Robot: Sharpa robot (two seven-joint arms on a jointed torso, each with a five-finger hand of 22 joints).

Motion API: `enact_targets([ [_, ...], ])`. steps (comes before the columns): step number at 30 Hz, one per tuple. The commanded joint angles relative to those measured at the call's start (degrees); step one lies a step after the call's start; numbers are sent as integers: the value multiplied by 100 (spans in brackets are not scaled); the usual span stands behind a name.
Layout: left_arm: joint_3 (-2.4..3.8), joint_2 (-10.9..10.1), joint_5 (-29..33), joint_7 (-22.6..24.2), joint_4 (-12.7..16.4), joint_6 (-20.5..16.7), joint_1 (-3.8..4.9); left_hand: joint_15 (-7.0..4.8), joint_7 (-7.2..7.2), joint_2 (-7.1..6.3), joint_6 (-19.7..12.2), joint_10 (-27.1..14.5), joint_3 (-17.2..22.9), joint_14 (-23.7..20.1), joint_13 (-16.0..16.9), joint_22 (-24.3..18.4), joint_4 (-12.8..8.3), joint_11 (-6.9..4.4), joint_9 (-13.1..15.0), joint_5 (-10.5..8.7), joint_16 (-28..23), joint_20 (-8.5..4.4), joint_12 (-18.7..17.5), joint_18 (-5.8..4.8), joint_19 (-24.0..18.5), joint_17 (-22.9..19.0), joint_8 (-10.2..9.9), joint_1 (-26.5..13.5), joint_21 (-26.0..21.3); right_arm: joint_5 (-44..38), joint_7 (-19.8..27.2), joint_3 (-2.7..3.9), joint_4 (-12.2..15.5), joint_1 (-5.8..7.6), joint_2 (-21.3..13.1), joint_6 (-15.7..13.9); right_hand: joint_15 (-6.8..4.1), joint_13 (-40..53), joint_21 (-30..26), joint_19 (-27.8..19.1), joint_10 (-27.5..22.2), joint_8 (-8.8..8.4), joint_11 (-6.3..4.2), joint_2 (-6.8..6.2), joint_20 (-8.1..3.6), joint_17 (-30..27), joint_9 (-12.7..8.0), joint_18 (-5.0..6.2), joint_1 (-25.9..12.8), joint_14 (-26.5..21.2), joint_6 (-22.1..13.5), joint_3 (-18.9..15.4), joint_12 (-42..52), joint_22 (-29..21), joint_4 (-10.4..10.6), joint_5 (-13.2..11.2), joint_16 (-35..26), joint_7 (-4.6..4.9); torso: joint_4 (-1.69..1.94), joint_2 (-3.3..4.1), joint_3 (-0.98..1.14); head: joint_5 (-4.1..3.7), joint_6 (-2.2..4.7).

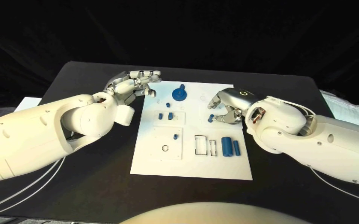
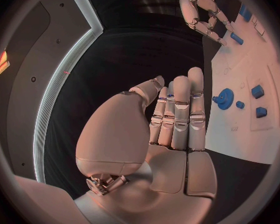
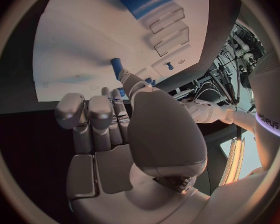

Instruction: Assemble the parts on the task board

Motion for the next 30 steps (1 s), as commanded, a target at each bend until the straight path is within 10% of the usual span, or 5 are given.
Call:
enact_targets([
  [1, 4, 16, -31, 24, -11, 122, -13, -13, -10, 14, -49, -45, -20, -29, 6, -8, -2, 7, -7, 19, 19, 20, 22, 61, -14, -8, 20, 46, -24, -174, -87, 0, 14, -11, 32, 321, 14, 7, -10, 3, 98, 15, -21, 27, 17, 2, 9, 45, 63, 20, 69, -22, 63, 4, 14, -29, 8, 18, -2, 6, -1, 7, 2],
  [30, 5, 38, -40, 23, -45, 101, -40, -5, -6, 46, -61, -68, -37, -34, 9, -12, 27, 12, -5, 19, 29, 27, 53, 59, -14, -17, 36, 10, -32, -9, -18, -4, -157, -95, 247, 427, -161, -16, 256, 266, 1128, 64, -236, 339, -134, 150, 55, -30, 213, 96, 562, 815, 170, 362, 82, -436, 178, 115, 1, -2, -1, 21, -107],
])
